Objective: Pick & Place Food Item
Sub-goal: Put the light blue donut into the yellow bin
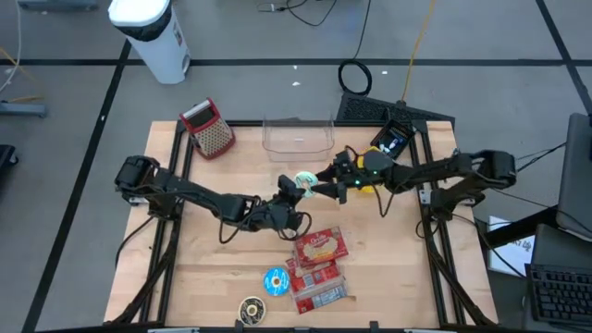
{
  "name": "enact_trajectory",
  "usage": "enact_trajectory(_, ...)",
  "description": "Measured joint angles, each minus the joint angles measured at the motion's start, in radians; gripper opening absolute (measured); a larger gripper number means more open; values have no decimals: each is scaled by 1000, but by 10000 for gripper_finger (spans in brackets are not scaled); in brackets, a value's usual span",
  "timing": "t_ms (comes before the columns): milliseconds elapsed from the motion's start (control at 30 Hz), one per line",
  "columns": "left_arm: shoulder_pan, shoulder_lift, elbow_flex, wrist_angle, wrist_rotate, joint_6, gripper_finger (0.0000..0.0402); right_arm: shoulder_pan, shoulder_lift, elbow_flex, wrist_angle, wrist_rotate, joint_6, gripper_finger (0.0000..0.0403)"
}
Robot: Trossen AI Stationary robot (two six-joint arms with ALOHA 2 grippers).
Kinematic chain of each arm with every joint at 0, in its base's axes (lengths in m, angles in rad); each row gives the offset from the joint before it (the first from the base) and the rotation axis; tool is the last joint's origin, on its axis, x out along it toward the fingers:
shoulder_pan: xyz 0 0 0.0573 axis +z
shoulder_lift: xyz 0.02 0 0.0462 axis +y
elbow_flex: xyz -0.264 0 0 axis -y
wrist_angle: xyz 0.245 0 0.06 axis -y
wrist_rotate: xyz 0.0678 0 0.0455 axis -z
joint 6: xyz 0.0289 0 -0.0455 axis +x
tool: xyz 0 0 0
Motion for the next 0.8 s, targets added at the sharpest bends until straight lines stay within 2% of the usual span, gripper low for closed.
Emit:
enact_trajectory(133, 3, 0, 0, -2, 1, -10, 35, 0, 46, 17, 15, 1, 14, 276)
enact_trajectory(267, 3, 0, 0, -26, 1, -46, 35, -8, 52, 19, 27, 0, 14, 243)
enact_trajectory(700, 2, 0, 0, -53, 22, -125, 35, -9, 52, 19, 36, -34, -9, 68)
enact_trajectory(800, 2, 1, 0, -50, 34, -202, 35, -9, 52, 19, 36, -37, -22, 35)
